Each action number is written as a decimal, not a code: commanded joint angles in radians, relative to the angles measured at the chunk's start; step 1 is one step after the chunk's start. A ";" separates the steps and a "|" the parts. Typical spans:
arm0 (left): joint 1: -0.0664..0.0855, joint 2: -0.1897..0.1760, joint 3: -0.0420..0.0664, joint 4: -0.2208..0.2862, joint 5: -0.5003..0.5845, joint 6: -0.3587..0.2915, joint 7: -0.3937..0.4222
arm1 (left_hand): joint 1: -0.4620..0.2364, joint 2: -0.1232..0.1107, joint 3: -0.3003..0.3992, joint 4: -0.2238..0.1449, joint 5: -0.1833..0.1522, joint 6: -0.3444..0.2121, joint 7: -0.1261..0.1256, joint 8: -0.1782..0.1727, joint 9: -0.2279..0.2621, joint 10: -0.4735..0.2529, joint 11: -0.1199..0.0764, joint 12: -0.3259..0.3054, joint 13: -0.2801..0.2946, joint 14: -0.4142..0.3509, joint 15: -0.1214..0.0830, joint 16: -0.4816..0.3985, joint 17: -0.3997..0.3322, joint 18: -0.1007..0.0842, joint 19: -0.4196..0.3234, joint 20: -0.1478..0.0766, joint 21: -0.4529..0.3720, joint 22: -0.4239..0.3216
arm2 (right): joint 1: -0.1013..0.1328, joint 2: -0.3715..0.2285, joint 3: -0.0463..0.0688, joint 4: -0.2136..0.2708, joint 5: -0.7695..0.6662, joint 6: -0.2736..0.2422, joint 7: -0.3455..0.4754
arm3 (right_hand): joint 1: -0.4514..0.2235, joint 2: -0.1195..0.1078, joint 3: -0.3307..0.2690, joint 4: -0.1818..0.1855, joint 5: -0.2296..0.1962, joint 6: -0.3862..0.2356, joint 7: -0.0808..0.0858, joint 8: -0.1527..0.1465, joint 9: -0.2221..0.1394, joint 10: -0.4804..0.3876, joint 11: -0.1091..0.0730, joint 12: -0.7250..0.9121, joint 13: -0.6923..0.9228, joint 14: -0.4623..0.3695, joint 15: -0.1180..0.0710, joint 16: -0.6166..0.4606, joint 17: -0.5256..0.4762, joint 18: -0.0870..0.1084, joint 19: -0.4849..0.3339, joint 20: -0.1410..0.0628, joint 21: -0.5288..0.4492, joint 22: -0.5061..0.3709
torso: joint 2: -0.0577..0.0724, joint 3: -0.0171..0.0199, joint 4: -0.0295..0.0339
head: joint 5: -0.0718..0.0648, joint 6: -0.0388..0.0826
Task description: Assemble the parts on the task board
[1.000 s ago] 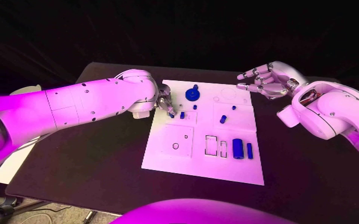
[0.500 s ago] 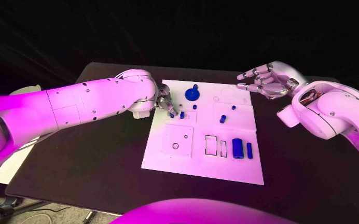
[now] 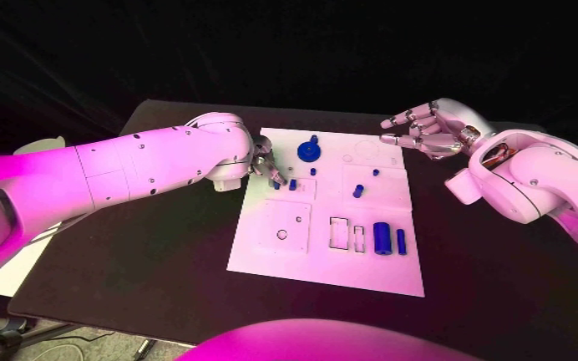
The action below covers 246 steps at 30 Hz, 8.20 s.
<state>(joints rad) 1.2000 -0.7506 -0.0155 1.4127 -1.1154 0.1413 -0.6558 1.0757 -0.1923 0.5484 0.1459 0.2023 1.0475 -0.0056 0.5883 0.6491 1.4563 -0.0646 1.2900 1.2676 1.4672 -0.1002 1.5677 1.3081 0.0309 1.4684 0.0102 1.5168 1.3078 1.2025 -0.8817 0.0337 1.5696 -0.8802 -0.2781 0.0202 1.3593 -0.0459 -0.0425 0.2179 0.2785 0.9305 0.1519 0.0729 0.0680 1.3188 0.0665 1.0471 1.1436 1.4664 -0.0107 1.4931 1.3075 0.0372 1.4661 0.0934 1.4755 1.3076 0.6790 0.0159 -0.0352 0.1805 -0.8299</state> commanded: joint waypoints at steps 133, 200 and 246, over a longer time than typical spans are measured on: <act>-0.030 0.179 -0.027 -0.170 -0.371 -0.152 0.499 | 0.408 0.030 -0.126 -0.067 -0.040 0.072 0.131 -0.438 -0.539 -0.246 0.124 -1.123 -1.197 0.037 0.076 -0.195 -0.112 0.070 -0.014 0.066 -0.398 -0.146 | -0.018 0.007 -0.002 -0.004 -0.004 0.011 0.007 | 0.010 0.018 -0.014 -0.006 0.049 0.008 0.000 -0.001 0.000 -0.005 -0.005 -0.005 -0.005 0.075 -0.004 -0.009 0.134 0.005 0.012 -0.004 -0.010 0.078 | 0.000 0.0001 0.0002 | -0.015 0.040; -0.030 -0.003 0.010 -0.044 -0.270 -0.263 0.510 | 0.367 0.022 -0.025 -0.126 -0.042 0.124 0.135 -0.461 -0.551 -0.181 0.122 -1.181 -1.194 0.032 0.074 -0.200 -0.150 0.055 0.002 0.062 -0.320 -0.068 | -0.019 0.007 -0.002 -0.024 -0.011 0.006 0.020 | 0.016 0.024 -0.012 -0.008 0.058 0.011 -0.001 0.001 0.001 -0.003 -0.006 -0.002 -0.004 0.075 -0.005 -0.008 0.135 0.005 0.013 -0.004 -0.010 0.078 | 0.000 -0.0001 0.0014 | -0.006 0.071; -0.033 0.005 0.006 -0.047 -0.270 -0.222 0.490 | 0.361 0.023 -0.021 -0.129 -0.042 0.129 0.133 -0.462 -0.551 -0.175 0.120 -1.184 -1.193 0.032 0.073 -0.199 -0.151 0.055 0.002 0.062 -0.318 -0.066 | -0.019 0.013 -0.002 -0.030 -0.019 0.010 0.014 | 0.018 0.025 -0.012 -0.009 0.061 0.011 -0.001 0.001 0.001 -0.003 -0.006 -0.002 -0.004 0.076 -0.005 -0.008 0.136 0.005 0.013 -0.004 -0.010 0.078 | 0.000 -0.0007 0.0002 | 0.005 0.040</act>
<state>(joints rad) 1.1670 -0.7477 -0.0096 1.3628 -1.3892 -0.0948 -0.1630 1.4507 -0.1700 0.5200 0.0177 0.1606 1.1684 0.1298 0.1229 0.0970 1.2759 0.0552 0.1124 0.0738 1.4655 -0.0196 1.3661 1.1590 0.0937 1.4612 0.0711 1.1928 1.2404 1.1844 -0.8697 0.0313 1.5398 -0.8894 -0.2771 0.0292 1.3739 -0.0236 -0.0535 0.2124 0.3330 0.9373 0.1522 0.0729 0.0680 1.3150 0.0627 1.0432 1.1386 1.4664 -0.0107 1.4891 1.3079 0.0372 1.4661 0.0934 1.4676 1.3073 0.6790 0.0152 -0.0340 0.1846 -0.7907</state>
